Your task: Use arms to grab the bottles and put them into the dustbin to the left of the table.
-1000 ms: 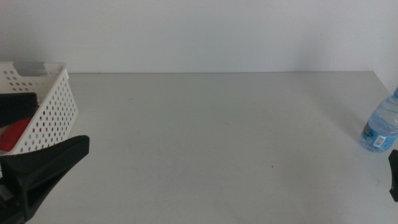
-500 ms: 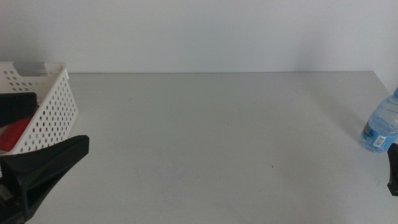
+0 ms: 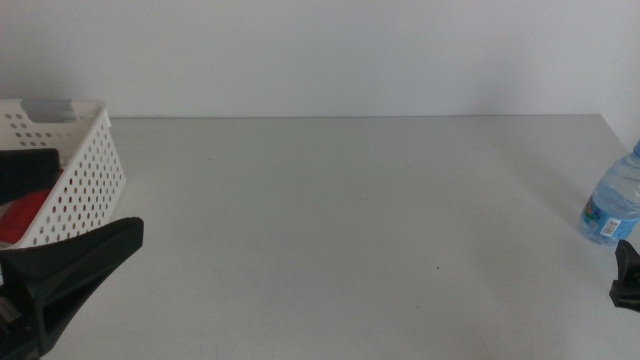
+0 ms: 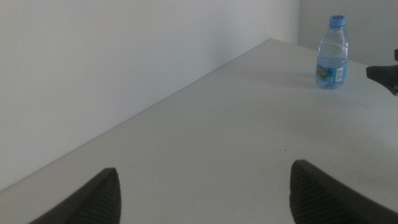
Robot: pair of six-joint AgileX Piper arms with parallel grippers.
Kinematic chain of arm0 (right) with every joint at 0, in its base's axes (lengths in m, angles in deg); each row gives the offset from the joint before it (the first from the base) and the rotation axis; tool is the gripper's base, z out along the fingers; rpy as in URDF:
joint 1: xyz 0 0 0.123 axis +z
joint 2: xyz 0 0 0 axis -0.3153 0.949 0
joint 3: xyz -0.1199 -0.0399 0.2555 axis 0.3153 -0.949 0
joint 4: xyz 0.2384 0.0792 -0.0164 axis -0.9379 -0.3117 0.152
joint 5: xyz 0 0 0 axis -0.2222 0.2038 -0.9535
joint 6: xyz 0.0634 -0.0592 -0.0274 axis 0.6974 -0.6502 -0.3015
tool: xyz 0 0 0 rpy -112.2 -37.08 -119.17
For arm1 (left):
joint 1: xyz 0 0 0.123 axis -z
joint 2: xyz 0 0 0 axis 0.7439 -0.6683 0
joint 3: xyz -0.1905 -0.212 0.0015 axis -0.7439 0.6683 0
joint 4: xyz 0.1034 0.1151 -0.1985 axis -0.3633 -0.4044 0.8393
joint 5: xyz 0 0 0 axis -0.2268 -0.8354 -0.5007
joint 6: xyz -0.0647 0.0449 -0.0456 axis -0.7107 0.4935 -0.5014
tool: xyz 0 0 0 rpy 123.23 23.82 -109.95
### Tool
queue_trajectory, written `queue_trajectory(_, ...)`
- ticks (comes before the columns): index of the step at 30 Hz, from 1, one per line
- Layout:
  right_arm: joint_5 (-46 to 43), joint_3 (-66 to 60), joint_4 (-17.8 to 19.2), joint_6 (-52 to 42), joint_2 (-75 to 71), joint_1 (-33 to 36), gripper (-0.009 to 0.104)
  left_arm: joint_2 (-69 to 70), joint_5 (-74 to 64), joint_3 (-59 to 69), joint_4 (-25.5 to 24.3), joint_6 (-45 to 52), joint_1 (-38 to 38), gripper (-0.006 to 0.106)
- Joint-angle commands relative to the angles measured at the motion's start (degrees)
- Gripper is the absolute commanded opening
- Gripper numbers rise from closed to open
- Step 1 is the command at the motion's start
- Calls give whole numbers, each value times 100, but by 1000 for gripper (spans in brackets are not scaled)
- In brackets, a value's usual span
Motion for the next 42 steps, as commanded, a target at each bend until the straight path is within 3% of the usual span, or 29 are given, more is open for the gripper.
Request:
queue_trajectory(1, -1145, 275, -47, -18, 16, -30, 76, -56, 449, -157, 19, -81, 6, 92)
queue_trajectory(34, -1145, 2698, -680, -24, 2041, -30, 74, -56, 449, -157, 19, -81, 6, 92)
queue_trajectory(37, -1138, 2703, -691, -24, 2052, -30, 60, -56, 449, -157, 19, -81, 6, 92)
queue_trajectory(42, -1124, 2698, -585, -24, 2052, -30, 3, -56, 449, -157, 19, -81, 6, 92)
